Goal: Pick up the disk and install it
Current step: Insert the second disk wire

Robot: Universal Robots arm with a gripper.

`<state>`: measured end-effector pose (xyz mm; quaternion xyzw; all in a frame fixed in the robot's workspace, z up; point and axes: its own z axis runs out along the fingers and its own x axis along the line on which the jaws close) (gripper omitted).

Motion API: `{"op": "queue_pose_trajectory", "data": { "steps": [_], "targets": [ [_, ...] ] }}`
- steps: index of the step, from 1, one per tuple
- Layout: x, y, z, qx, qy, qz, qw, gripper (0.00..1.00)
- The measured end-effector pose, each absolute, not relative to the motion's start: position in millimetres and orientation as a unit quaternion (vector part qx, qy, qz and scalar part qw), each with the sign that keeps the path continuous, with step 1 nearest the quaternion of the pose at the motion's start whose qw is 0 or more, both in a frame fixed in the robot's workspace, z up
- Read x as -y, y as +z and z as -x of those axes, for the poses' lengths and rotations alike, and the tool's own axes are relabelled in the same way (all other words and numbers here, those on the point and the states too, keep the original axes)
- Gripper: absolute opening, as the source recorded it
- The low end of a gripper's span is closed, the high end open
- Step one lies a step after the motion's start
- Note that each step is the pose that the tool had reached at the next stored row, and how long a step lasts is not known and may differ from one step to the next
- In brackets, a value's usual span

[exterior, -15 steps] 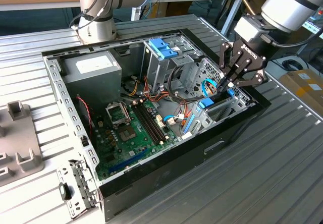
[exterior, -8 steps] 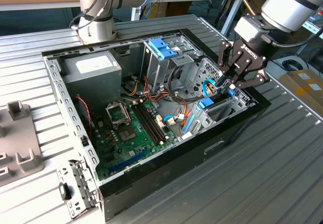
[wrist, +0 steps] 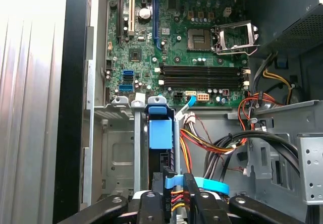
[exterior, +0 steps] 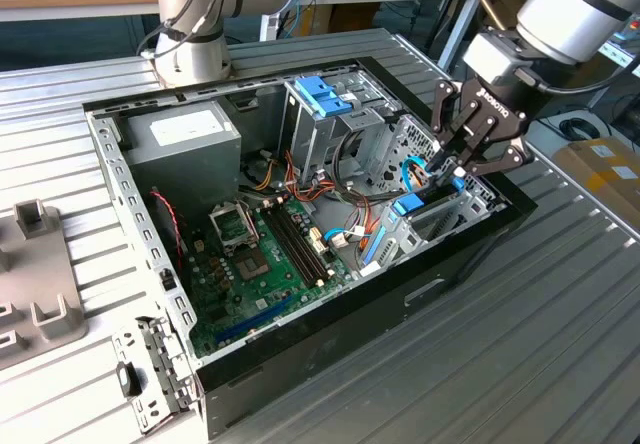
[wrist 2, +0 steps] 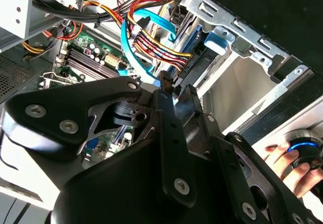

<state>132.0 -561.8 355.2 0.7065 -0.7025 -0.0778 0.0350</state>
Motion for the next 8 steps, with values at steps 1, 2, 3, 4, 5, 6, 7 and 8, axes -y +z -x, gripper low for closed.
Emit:
{"op": "queue_pose_trajectory", "data": {
  "steps": [1, 2, 3, 4, 5, 6, 7, 8],
  "targets": [
    [561.8, 355.2, -130.6, 0.703, -0.078, -0.707, 0.035, 0.3],
    [561.9, 355.2, -129.0, 0.703, -0.078, -0.707, 0.035, 0.3],
    [561.9, 355.1, -127.5, 0.703, -0.078, -0.707, 0.035, 0.3],
    [561.9, 355.2, -125.9, 0.703, -0.078, -0.707, 0.035, 0.3],
    [561.9, 355.1, -123.1, 0.703, -0.078, -0.707, 0.035, 0.3],
    [561.9, 355.1, -120.4, 0.703, -0.077, -0.707, 0.035, 0.3],
    [561.8, 355.2, -118.7, 0.703, -0.077, -0.707, 0.035, 0.3],
    [561.9, 355.1, -117.5, 0.703, -0.077, -0.707, 0.035, 0.3]
  ]
}}
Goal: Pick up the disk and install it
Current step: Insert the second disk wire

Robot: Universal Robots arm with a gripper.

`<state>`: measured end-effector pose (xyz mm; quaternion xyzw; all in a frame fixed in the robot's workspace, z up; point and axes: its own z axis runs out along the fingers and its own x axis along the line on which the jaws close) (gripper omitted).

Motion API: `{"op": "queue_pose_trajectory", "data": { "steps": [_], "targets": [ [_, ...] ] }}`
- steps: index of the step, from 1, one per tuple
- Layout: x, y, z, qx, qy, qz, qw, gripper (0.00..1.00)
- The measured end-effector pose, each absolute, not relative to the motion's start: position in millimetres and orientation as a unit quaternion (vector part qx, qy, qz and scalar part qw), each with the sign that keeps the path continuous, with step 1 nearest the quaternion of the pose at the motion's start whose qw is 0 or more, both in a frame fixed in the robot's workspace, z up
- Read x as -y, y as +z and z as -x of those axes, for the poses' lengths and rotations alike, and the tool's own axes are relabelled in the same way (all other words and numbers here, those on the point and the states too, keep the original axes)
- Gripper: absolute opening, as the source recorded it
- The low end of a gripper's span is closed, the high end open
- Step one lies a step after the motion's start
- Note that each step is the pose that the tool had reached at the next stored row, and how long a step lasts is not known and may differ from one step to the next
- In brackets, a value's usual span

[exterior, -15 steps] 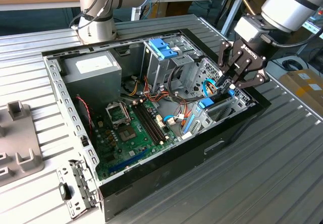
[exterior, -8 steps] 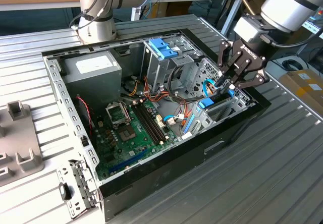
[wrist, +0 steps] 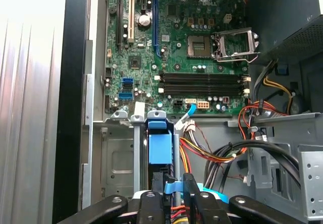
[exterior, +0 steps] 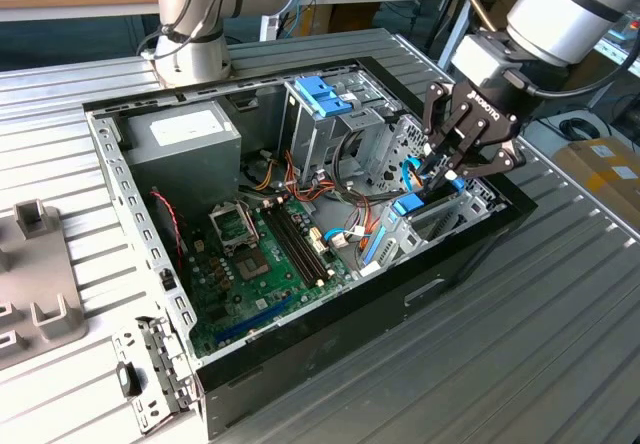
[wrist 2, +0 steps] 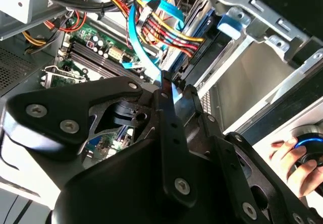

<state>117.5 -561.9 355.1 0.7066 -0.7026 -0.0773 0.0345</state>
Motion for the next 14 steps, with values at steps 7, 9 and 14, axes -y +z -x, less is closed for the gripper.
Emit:
{"op": "queue_pose_trajectory", "data": {
  "steps": [7, 9, 14],
  "targets": [
    [561.9, 355.2, -115.8, 0.703, -0.077, -0.707, 0.035, 0.3],
    [561.9, 355.1, -115.8, 0.703, -0.077, -0.707, 0.034, 0.3],
    [561.9, 355.1, -115.7, 0.703, -0.077, -0.707, 0.035, 0.22]
  ]
}}
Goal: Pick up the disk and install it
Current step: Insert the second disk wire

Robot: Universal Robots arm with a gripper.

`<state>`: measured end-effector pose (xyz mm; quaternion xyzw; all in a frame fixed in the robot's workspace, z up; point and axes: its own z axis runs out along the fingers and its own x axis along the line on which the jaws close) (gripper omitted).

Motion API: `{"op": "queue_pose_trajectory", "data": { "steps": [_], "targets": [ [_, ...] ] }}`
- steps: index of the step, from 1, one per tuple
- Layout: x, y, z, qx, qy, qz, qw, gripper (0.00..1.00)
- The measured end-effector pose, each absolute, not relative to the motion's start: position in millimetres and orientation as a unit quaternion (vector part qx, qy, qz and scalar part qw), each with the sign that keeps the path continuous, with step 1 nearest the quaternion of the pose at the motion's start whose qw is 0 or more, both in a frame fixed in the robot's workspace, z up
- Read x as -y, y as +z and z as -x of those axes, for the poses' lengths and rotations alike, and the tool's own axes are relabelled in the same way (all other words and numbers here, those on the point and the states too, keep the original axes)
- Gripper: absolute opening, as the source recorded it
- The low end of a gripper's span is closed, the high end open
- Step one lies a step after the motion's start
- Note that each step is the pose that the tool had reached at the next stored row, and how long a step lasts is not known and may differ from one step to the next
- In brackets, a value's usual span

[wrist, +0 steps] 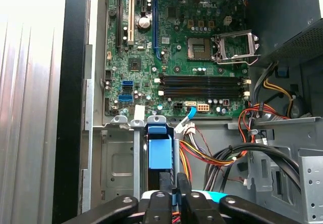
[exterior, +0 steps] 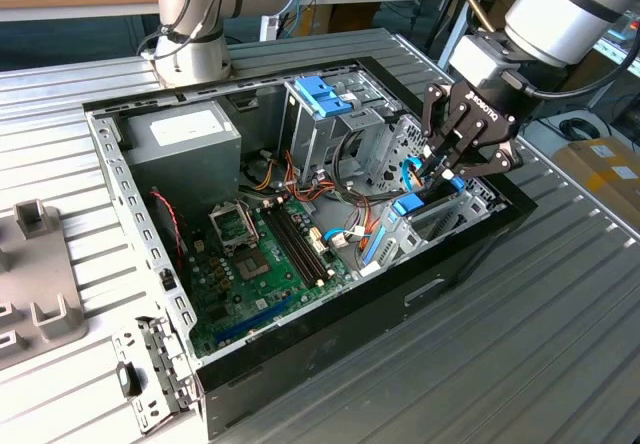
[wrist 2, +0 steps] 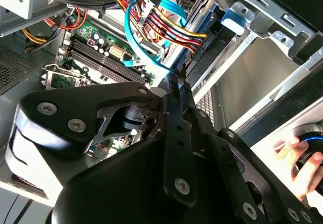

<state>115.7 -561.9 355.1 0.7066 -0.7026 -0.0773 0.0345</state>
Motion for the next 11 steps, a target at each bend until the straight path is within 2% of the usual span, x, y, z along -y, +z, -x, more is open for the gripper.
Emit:
{"op": "queue_pose_trajectory", "data": {
  "steps": [1, 11],
  "targets": [
    [561.8, 355.1, -115.7, 0.703, -0.077, -0.707, 0.034, 0.16],
    [562.0, 355.0, -115.5, 0.703, -0.077, -0.707, 0.035, 0.16]
  ]
}}
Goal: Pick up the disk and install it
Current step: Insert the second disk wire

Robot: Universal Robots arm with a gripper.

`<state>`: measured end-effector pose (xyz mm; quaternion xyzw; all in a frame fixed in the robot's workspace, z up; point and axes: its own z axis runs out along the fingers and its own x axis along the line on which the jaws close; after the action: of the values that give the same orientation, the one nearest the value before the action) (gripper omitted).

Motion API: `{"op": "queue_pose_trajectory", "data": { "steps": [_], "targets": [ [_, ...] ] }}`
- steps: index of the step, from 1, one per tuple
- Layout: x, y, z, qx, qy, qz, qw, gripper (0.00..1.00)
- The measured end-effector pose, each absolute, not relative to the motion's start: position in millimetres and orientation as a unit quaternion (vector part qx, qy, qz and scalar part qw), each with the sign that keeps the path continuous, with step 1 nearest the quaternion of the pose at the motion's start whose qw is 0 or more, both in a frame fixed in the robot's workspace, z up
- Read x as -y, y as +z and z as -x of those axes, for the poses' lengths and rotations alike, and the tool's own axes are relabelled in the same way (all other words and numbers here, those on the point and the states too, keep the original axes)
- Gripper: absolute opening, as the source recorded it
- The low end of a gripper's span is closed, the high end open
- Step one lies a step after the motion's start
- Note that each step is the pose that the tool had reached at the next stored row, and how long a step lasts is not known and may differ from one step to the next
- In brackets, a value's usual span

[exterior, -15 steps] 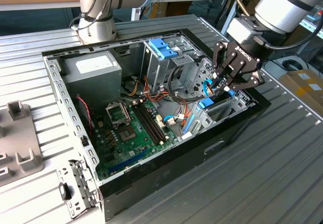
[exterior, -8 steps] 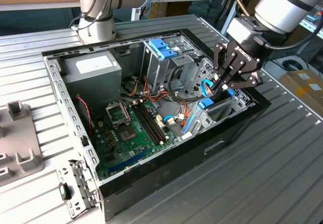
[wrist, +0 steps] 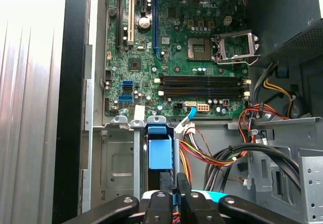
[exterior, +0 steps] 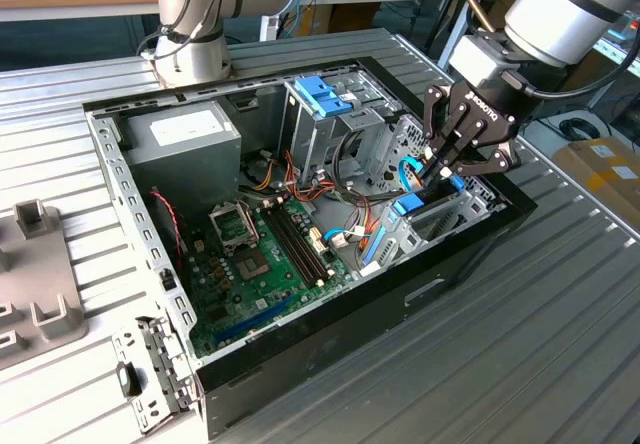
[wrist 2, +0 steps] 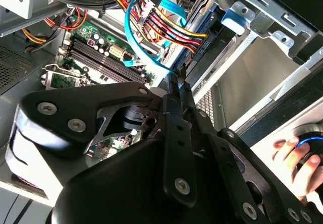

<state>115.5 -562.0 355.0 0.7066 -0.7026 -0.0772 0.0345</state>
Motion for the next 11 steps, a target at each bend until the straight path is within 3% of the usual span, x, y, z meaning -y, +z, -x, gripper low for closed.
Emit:
{"op": "queue_pose_trajectory", "data": {
  "steps": [11],
  "targets": [
    [563.2, 349.5, -117.4, 0.703, -0.077, -0.707, 0.035, 0.16]
  ]
}}
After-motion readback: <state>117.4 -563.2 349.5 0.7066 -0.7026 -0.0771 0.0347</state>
